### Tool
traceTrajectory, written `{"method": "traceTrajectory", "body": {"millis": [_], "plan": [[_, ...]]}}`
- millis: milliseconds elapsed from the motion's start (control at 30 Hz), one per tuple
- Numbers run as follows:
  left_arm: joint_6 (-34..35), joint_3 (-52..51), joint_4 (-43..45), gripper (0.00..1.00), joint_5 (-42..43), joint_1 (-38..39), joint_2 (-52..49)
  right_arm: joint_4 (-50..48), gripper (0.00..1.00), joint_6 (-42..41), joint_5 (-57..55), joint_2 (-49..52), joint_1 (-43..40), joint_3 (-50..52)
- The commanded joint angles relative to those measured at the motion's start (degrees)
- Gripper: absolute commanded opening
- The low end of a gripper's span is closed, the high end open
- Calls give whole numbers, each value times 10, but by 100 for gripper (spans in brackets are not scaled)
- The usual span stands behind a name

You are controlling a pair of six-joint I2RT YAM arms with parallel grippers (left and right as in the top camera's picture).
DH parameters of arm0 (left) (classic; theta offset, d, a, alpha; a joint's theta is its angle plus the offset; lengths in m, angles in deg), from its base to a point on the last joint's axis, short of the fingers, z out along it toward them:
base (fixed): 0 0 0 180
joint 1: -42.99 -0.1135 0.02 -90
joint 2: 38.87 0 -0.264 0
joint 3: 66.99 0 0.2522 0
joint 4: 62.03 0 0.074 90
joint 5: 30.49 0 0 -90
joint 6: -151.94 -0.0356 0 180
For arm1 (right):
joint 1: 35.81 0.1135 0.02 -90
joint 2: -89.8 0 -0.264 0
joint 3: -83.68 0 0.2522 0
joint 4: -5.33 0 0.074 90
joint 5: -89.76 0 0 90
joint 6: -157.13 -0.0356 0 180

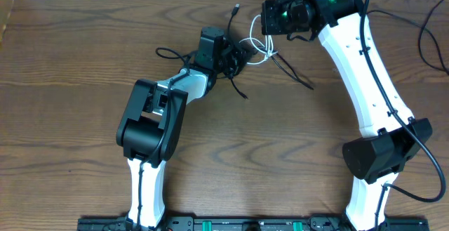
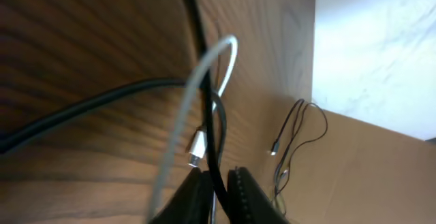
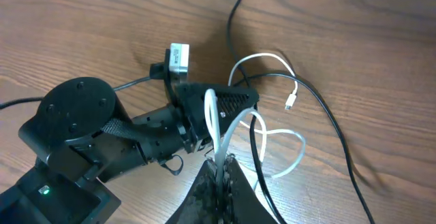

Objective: Untangle cables
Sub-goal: 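Reach the left gripper to the black cable beside the held white loop and grasp it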

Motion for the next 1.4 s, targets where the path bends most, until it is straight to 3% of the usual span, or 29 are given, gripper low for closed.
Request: {"method": "traceTrajectory", "body": {"millis": [0,67,200,400,533,600,700,733,800,900,967,1000,1100,1133,1200,1300,1367], "plan": [[-79,4,-4,8,44,-2,-2,8,1,0,3,0,-2,0],[-101,4,18,7,87,-13,-2,24,1,1,3,0,-2,0],[-103,4,152,7,196,-51,6,55,1,1,3,0,-6,0],[-111,4,135,7,235,-151,47,105,1,0,3,-11,-82,0],[-110,4,135,7,239,-170,91,120,1,4,16,-9,-134,6],[-144,4,106,7,238,-166,127,120,1,35,44,-8,-138,6],[-249,4,20,7,241,-156,165,122,1,51,50,-8,-138,6],[-395,4,-86,7,246,-142,189,125,1,54,51,-8,-137,6],[-485,4,-145,8,246,-129,198,125,1,61,60,-8,-137,6],[-666,4,-251,25,245,-92,195,130,1,61,63,-8,-137,6],[-699,4,-257,35,243,-71,186,131,1,61,64,-8,-137,6],[-713,4,-255,35,235,-64,183,131,1,61,64,-8,-137,6],[-703,4,-246,35,180,-34,175,131,1,61,64,-8,-135,6],[-664,4,-235,35,169,-25,171,131,1,61,64,-8,-135,6],[-517,4,-174,35,168,-13,144,131,1,61,65,-8,-135,6],[-370,4,-73,40,187,-7,94,132,1,61,79,-8,-135,6],[-194,4,-15,39,191,-7,57,133,1,61,79,-8,-135,6]]}}
